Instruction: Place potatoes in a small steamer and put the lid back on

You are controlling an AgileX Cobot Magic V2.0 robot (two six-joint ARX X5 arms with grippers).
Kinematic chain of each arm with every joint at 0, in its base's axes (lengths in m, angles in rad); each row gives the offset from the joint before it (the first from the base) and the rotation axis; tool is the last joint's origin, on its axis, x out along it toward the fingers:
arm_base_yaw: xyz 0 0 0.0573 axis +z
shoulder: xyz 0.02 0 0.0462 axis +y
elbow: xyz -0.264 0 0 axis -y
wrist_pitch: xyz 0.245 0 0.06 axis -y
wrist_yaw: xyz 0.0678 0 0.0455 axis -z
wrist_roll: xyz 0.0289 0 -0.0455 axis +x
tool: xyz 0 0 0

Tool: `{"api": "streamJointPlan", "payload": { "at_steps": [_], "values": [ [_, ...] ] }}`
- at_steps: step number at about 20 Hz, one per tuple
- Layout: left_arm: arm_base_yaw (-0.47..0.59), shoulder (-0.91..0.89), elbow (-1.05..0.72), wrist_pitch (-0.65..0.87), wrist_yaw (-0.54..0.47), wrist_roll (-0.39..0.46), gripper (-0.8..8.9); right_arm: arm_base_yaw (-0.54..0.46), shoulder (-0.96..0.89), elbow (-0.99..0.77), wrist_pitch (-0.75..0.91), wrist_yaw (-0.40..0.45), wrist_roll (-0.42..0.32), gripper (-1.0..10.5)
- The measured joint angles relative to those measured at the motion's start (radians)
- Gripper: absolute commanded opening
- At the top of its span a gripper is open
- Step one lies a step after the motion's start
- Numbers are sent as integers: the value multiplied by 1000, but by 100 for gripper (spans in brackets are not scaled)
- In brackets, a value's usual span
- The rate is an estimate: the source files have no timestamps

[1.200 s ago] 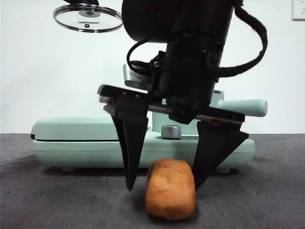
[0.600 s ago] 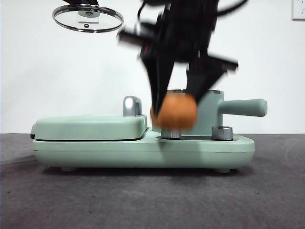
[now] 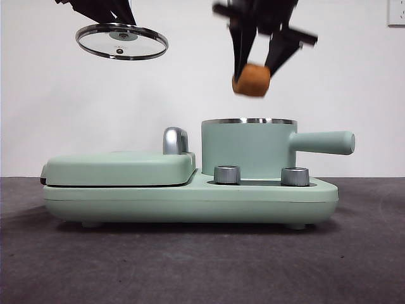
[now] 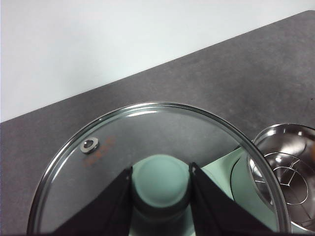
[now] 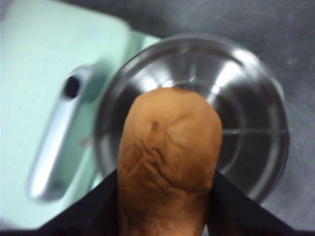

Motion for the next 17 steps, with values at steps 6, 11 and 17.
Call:
{"api": "streamJointPlan", "payload": {
  "at_steps": [6,11,17],
  "values": [
    [0,3,0,1,0,0,17,-25,152,82,-6,-50,-23,62],
    [0,4,0,1,0,0,17,-26,202,83,-50,-53,-26,63],
    [0,4,0,1,0,0,17,-25,205,83,-76,-53,-68,265]
  ]
}}
